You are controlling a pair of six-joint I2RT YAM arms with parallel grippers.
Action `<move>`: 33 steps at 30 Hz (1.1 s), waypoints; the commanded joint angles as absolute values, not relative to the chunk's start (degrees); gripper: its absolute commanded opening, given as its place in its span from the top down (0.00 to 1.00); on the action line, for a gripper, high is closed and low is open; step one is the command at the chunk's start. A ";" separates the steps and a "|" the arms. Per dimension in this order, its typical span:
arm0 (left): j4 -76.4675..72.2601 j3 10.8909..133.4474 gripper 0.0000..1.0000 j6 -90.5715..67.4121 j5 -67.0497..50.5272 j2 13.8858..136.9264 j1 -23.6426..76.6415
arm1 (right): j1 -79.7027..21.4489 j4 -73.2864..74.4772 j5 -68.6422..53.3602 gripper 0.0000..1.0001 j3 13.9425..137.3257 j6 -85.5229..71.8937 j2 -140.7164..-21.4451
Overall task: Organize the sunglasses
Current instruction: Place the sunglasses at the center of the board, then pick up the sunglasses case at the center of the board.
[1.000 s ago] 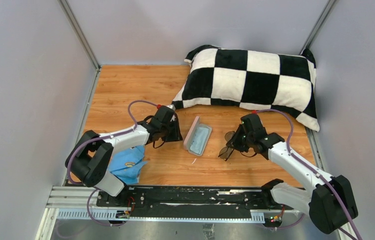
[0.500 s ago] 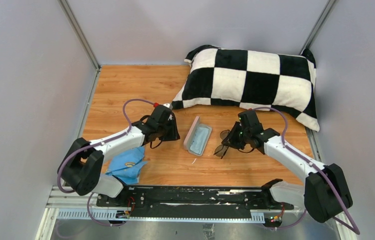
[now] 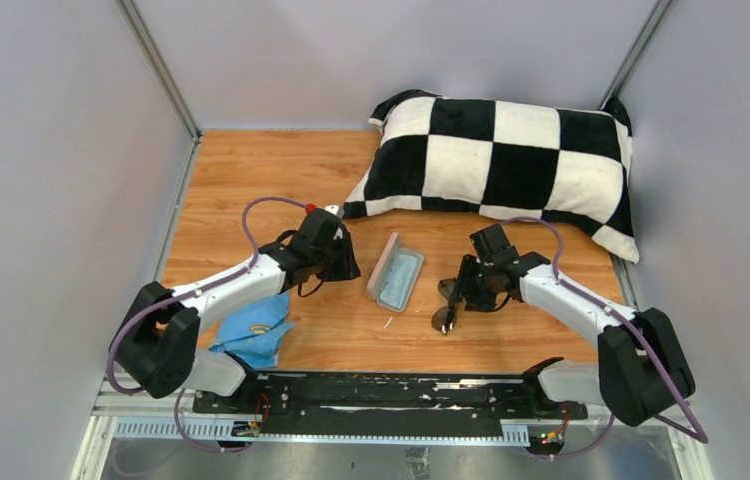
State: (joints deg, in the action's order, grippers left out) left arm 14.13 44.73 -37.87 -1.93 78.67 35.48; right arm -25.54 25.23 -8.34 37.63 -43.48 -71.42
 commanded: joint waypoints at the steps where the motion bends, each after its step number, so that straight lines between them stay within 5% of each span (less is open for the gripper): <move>1: 15.11 45.42 0.60 -37.19 -3.21 79.64 35.52 | -25.05 29.09 -4.79 0.51 40.13 -39.20 -72.37; 33: 13.89 43.29 0.61 -37.29 -3.80 78.85 35.55 | -24.97 19.52 -8.93 0.63 38.64 -44.36 -81.01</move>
State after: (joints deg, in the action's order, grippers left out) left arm 14.20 44.03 -37.89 -3.09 79.13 35.48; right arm -25.45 19.66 -9.34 40.07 -42.76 -79.20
